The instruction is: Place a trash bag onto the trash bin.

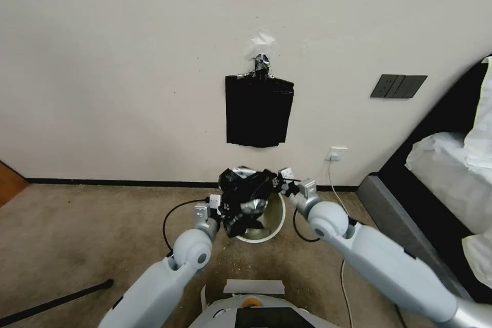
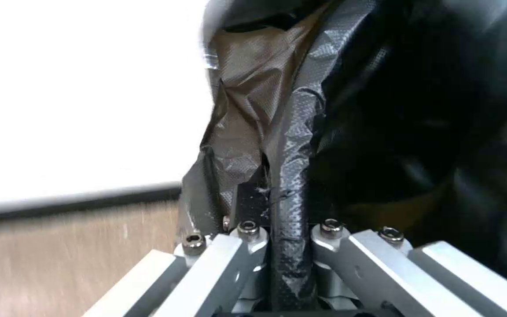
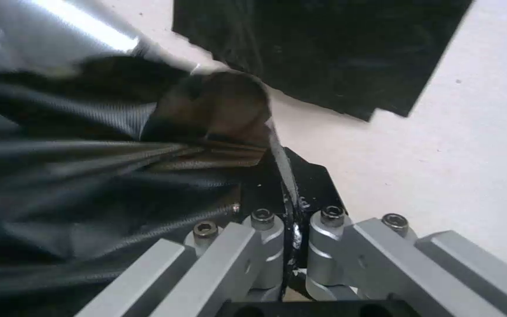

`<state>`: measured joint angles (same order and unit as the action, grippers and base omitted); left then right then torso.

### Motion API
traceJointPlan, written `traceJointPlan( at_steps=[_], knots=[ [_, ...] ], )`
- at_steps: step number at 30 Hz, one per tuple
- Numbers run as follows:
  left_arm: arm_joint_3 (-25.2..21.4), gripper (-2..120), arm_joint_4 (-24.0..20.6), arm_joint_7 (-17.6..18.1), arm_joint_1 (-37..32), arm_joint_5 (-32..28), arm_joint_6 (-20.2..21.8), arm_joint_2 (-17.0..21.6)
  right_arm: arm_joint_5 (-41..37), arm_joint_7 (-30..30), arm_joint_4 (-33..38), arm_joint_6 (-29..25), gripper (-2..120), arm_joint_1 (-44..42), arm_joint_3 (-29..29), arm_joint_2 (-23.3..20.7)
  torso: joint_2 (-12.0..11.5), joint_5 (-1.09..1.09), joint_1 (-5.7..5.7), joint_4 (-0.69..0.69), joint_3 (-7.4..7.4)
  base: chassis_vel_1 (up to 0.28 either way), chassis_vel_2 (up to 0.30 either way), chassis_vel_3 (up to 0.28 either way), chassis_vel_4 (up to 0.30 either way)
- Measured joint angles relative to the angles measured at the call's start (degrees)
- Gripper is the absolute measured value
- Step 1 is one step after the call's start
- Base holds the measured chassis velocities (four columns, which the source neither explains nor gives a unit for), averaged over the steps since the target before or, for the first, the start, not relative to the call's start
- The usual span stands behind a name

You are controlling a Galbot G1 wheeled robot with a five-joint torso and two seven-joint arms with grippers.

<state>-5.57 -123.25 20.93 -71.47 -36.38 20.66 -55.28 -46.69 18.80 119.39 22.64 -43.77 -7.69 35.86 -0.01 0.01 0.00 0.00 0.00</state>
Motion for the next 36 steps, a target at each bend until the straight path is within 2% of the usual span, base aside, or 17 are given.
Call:
traceJointPlan(
  at_steps=[3, 4, 6, 7, 11, 14, 15, 18, 19, 20, 23, 25, 27, 28, 32, 35, 36],
  knots=[
    [-0.94, 1, -1.15, -4.00, -0.75, 1.58, -3.85, 1.11, -4.01, -0.53, 1.08, 0.15, 0, 0.19, 0.61, -3.98, 0.00, -0.01, 0.00, 0.00, 0.00, 0.000, 0.000, 0.000, 0.000],
    [-0.94, 1, -1.15, -4.00, -0.75, 1.58, -3.85, 1.11, -4.01, -0.53, 1.08, 0.15, 0, 0.19, 0.61, -3.98, 0.00, -0.01, 0.00, 0.00, 0.00, 0.000, 0.000, 0.000, 0.000],
    [-1.34, 1, -1.55, -6.87, -0.97, 2.12, -7.58, 1.40, -6.23, -2.45, 1.64, 0.14, 0, -1.16, 2.34, -7.00, 0.00, -0.01, 0.00, -0.01, 0.00, 0.000, 0.000, 0.000, 0.000],
    [-1.34, 1, -1.55, -6.87, -0.97, 2.12, -7.58, 1.40, -6.23, -2.45, 1.64, 0.14, 0, -1.16, 2.34, -7.00, 0.00, -0.01, 0.00, -0.01, 0.00, 0.000, 0.000, 0.000, 0.000],
    [-2.15, 1, -1.87, -10.06, -1.84, 2.09, -12.99, 1.35, -8.87, -6.21, 2.74, 0.07, 0, -5.76, 6.92, -11.42, 0.00, -0.01, 0.00, 0.00, 0.00, 0.000, 0.000, 0.000, 0.000],
    [-2.49, 1, -2.01, -9.45, -2.04, 1.05, -14.22, 0.87, -8.85, -7.67, 3.63, -0.03, 0, -8.55, 9.00, -13.25, 0.00, 0.01, 0.00, 0.01, 0.00, 0.000, 0.000, 0.000, 0.000],
    [-3.11, 1, -2.26, -8.39, -2.18, -1.15, -15.14, 0.19, -8.19, -9.51, 4.94, -0.20, 0, -12.00, 11.67, -15.08, 0.00, -0.03, 0.00, -0.01, 0.00, 0.000, 0.000, 0.000, 0.000],
    [-4.09, 1, -2.98, -7.50, -2.70, -4.29, -15.84, -0.46, -6.78, -11.37, 6.28, -0.44, 0, -15.24, 13.14, -16.10, 0.00, -0.03, 0.00, -0.05, 0.00, 0.000, 0.000, 0.000, 0.000],
    [-5.06, 1, -3.93, -6.92, -3.39, -7.49, -16.09, -0.81, -4.81, -12.68, 7.14, -0.62, 0, -17.52, 13.52, -16.14, 0.00, 0.01, -0.01, 0.02, 0.00, 0.000, 0.000, 0.000, 0.000],
    [-5.06, 1, -3.93, -6.92, -3.39, -7.49, -16.09, -0.81, -4.81, -12.68, 7.14, -0.62, 0, -17.52, 13.52, -16.14, 0.00, 0.01, -0.01, 0.02, 0.00, 0.000, 0.000, 0.000, 0.000],
    [-6.20, 1, -4.98, -5.85, -3.95, -11.46, -16.10, -0.98, -1.53, -13.27, 7.45, -0.96, 0, -21.88, 13.99, -13.17, 0.00, 0.02, 0.00, 0.01, 0.00, 0.000, 0.000, 0.000, 0.000],
    [-6.20, 1, -4.98, -5.85, -3.95, -11.46, -16.10, -0.98, -1.53, -13.27, 7.45, -0.96, 0, -21.88, 13.99, -13.17, 0.00, 0.02, 0.00, 0.01, 0.00, 0.000, 0.000, 0.000, 0.000],
    [-6.97, 1, -5.66, -4.50, -4.89, -13.95, -15.55, -1.09, -0.85, -11.98, 7.15, -1.88, 0, -25.24, 14.93, -8.56, 0.00, 0.00, -0.01, 0.00, 0.00, 0.000, 0.000, 0.000, 0.000],
    [-6.97, 1, -5.66, -4.50, -4.89, -13.95, -15.55, -1.09, -0.85, -11.98, 7.15, -1.88, 0, -25.24, 14.93, -8.56, 0.00, 0.00, -0.01, 0.00, 0.00, 0.000, 0.000, 0.000, 0.000],
    [-7.53, 1, -5.79, -3.66, -6.02, -13.80, -14.15, -0.55, -1.06, -7.65, 7.42, -4.38, 2, -27.52, 15.49, -3.57, 0.01, -0.01, -0.01, 0.01, 0.00, 0.000, 0.000, 0.000, 0.000],
    [-8.07, 1, -5.81, -1.40, -6.12, -13.81, -11.47, 0.19, -0.84, -3.47, 8.57, -6.73, 16, -30.42, 18.04, 0.16, 0.00, -0.02, -0.01, 0.01, 0.00, 0.000, 0.000, 0.000, 0.000],
    [-8.07, 1, -5.81, -1.40, -6.12, -13.81, -11.47, 0.19, -0.84, -3.47, 8.57, -6.73, 16, -30.42, 18.04, 0.16, 0.00, -0.02, -0.01, 0.01, 0.00, 0.000, 0.000, 0.000, 0.000]
  ],
)
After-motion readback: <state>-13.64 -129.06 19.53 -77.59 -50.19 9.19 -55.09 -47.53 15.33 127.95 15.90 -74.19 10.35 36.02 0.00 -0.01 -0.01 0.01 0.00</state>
